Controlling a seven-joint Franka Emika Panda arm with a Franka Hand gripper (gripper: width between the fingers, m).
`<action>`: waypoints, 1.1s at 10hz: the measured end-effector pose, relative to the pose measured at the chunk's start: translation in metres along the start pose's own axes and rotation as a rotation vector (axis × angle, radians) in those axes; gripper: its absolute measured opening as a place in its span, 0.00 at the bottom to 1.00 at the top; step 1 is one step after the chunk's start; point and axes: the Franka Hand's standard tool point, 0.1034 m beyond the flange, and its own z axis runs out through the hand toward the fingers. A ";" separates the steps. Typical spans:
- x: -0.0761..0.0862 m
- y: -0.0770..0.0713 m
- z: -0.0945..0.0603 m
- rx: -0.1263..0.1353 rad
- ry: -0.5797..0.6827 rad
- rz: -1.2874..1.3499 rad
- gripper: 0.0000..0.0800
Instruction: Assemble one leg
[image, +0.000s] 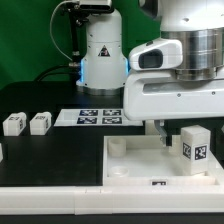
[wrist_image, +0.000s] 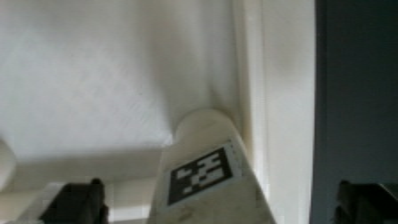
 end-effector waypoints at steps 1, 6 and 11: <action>0.001 0.000 -0.001 0.000 0.001 -0.092 0.81; 0.001 0.000 -0.002 0.001 0.003 -0.094 0.45; 0.001 -0.001 -0.002 0.010 0.018 0.190 0.36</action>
Offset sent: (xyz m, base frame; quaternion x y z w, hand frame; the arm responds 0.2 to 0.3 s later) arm 0.0000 0.0000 0.0000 0.0000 0.0000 0.0000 1.0000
